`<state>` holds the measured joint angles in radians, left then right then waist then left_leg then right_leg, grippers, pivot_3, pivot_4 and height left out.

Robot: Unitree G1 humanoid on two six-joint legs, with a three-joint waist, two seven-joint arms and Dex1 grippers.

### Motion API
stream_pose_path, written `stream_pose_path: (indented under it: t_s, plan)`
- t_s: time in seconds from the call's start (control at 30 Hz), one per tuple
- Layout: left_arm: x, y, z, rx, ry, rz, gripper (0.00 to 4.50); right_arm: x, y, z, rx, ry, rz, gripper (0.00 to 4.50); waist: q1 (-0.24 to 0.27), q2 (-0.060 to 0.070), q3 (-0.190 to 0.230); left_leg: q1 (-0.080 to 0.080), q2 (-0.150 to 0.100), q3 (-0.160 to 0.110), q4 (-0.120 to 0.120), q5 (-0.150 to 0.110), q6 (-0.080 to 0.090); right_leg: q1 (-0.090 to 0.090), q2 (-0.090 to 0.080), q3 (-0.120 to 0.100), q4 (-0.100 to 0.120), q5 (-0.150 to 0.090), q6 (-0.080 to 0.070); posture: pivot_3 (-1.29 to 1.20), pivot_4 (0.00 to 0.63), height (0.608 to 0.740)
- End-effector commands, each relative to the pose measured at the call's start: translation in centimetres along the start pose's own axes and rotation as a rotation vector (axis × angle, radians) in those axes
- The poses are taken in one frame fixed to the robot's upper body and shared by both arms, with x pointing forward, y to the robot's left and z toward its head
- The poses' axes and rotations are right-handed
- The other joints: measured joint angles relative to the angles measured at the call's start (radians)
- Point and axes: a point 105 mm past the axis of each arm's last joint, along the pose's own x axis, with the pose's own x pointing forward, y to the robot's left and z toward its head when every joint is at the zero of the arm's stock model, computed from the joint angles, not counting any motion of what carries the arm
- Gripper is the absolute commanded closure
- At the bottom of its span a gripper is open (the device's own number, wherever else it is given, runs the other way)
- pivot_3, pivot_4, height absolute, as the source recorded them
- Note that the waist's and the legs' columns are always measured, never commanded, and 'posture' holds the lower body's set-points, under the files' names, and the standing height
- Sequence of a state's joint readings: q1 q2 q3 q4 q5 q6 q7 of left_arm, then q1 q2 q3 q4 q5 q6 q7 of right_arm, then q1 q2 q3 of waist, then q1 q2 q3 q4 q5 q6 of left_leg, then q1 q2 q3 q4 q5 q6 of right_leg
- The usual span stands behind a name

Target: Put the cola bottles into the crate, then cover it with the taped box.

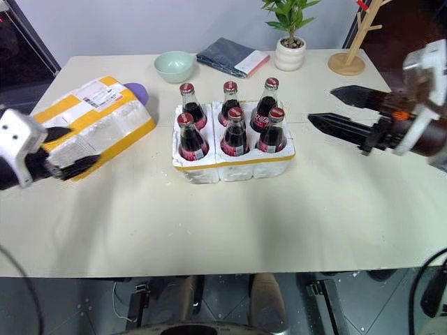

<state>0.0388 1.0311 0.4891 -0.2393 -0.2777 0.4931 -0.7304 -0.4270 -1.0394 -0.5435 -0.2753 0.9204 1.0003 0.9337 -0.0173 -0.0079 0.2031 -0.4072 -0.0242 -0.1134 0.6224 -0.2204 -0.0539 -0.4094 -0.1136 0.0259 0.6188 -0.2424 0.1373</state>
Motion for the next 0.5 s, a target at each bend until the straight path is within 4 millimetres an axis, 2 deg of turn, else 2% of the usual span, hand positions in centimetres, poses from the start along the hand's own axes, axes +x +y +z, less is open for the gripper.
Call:
stream_pose_path:
  t_s: [0.03, 0.1, 0.17, 0.33, 0.5]
  plan:
    - [-1.4, 2.3, -3.0, 0.137, 0.145, 0.148, 0.0, -0.7, 0.7, 0.4, -0.022, 0.001, 0.042, 0.06, 0.001, 0.0, 0.0, 0.0, 0.0, 0.0, 0.0, 0.0, 0.0, 0.0, 0.0, 0.0, 0.0, -0.001, -0.002, 0.0, 0.15, 0.739]
    - [-1.9, 3.3, -6.0, 0.204, 0.278, 0.208, 0.0, -0.4, 1.0, 0.3, -0.04, 0.009, 0.06, 0.06, 0.004, 0.0, 0.0, -0.001, 0.0, 0.0, 0.0, 0.0, 0.0, -0.001, 0.0, 0.0, 0.0, -0.001, -0.002, 0.0, 0.15, 0.739]
    - [-2.0, 3.9, -7.2, 0.264, 0.328, 0.245, 0.0, -0.3, 1.3, 0.3, -0.045, 0.008, 0.079, 0.06, 0.007, 0.0, 0.0, -0.001, 0.0, 0.0, 0.0, 0.0, 0.0, -0.001, 0.0, 0.0, -0.001, -0.001, -0.002, 0.0, 0.15, 0.739]
    - [0.4, 5.0, -8.0, 0.344, 0.331, 0.338, 0.0, -0.3, 2.4, 0.6, -0.067, 0.016, 0.137, 0.06, 0.012, -0.001, 0.0, -0.002, 0.0, 0.0, 0.0, 0.0, 0.0, 0.0, -0.001, -0.001, -0.001, -0.001, -0.002, 0.0, 0.15, 0.739]
    - [3.5, 4.6, -8.3, 0.405, 0.27, 0.38, 0.0, -0.4, 4.2, -0.2, -0.108, 0.077, 0.212, 0.06, 0.006, -0.001, -0.001, -0.001, 0.0, 0.001, 0.0, 0.0, 0.0, 0.0, -0.002, -0.001, -0.001, 0.002, 0.003, 0.0, 0.15, 0.739]
